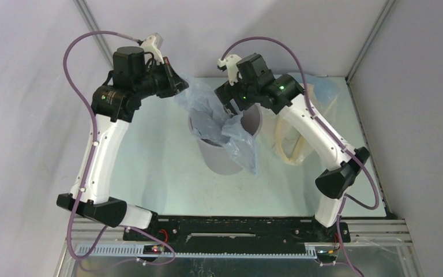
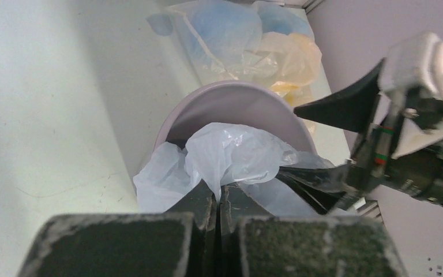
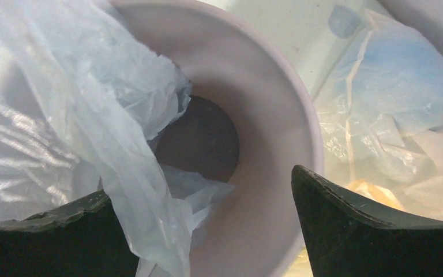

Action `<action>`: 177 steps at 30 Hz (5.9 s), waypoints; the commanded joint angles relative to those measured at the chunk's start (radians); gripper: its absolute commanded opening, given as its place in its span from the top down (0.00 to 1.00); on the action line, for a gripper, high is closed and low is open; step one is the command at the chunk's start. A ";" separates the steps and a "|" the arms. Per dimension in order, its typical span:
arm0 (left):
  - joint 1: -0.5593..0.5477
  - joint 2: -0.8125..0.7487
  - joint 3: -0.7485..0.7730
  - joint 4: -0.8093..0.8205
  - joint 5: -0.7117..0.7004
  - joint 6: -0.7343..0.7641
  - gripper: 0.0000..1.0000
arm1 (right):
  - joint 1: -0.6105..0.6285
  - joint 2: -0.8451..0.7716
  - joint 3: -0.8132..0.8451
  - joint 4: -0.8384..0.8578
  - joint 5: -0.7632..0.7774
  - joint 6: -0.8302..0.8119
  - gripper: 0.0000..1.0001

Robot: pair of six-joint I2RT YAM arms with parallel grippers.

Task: Put the trash bags into the trash bin

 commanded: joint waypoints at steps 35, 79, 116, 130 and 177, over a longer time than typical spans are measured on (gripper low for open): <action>0.009 -0.004 0.047 -0.024 0.047 -0.032 0.99 | 0.214 -0.677 -0.545 0.136 -0.149 0.273 0.00; 0.112 -0.201 -0.313 -0.064 -0.144 0.073 1.00 | 0.040 -0.768 -0.929 0.080 -0.087 0.329 1.00; 0.157 0.126 -0.551 0.485 0.110 -0.113 0.92 | -0.248 -0.480 -0.994 0.433 -0.137 0.327 0.93; 0.157 0.151 -0.549 0.521 0.182 -0.132 0.90 | -0.279 -0.577 -1.112 0.500 -0.244 0.343 0.92; 0.148 0.073 -0.825 0.838 0.229 -0.207 0.90 | -0.154 -0.606 -1.264 0.562 -0.129 0.337 0.80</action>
